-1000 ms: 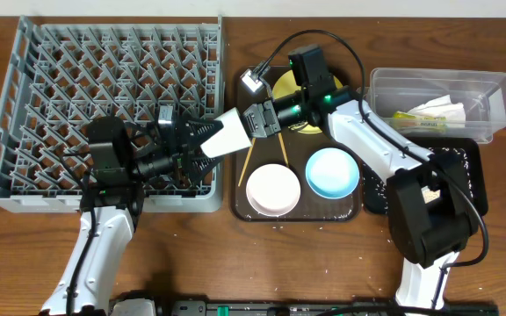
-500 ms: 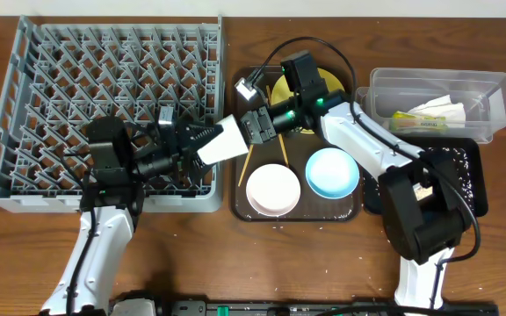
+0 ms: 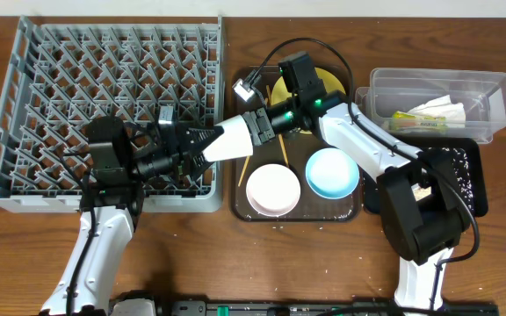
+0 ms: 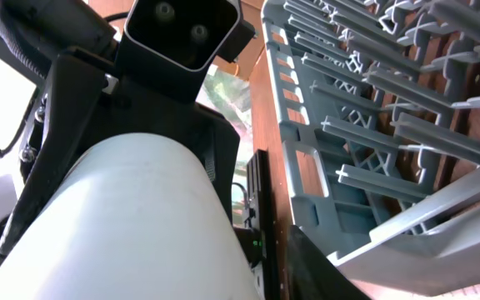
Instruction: Sort waste into correct bins and load items into the dishwasher
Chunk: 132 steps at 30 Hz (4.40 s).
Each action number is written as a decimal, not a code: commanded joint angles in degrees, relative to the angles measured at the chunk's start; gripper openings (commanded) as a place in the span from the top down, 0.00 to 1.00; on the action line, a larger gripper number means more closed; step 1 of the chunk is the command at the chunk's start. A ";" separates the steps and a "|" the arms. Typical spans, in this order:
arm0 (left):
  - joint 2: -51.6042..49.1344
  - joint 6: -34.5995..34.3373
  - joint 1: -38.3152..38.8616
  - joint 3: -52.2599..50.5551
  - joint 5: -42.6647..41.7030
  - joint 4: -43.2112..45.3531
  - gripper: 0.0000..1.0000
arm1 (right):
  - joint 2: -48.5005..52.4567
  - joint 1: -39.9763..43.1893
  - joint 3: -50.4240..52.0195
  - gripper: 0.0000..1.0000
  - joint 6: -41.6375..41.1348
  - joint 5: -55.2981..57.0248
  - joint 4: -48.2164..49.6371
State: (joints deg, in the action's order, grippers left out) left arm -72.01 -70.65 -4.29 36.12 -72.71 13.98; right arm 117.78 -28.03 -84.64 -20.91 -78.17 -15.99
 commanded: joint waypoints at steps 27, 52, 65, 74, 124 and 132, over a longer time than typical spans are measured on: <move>-0.22 19.61 -6.78 13.05 17.31 -15.72 0.68 | -8.59 16.59 0.00 0.01 6.97 18.93 -8.50; -8.20 42.25 13.29 38.99 67.41 -79.01 0.67 | -24.55 13.38 0.00 0.01 14.16 57.83 -31.17; -24.37 40.15 16.63 38.86 70.82 -79.12 0.66 | -24.55 13.31 0.00 0.01 14.16 57.83 -31.87; -26.16 40.15 16.63 38.86 70.77 -77.11 0.20 | -24.50 11.58 0.00 0.01 14.36 58.29 -31.80; -26.45 58.90 39.34 41.75 70.40 -67.30 0.14 | -41.48 32.30 -0.07 0.01 0.72 76.43 -41.75; -34.29 68.85 39.30 41.72 70.36 -66.49 0.14 | -40.22 33.11 0.00 0.01 0.79 79.95 -46.40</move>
State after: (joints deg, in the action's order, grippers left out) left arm -104.07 -8.03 35.05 77.23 -2.81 -52.62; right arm 76.75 4.80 -84.53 -19.33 -1.48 -61.84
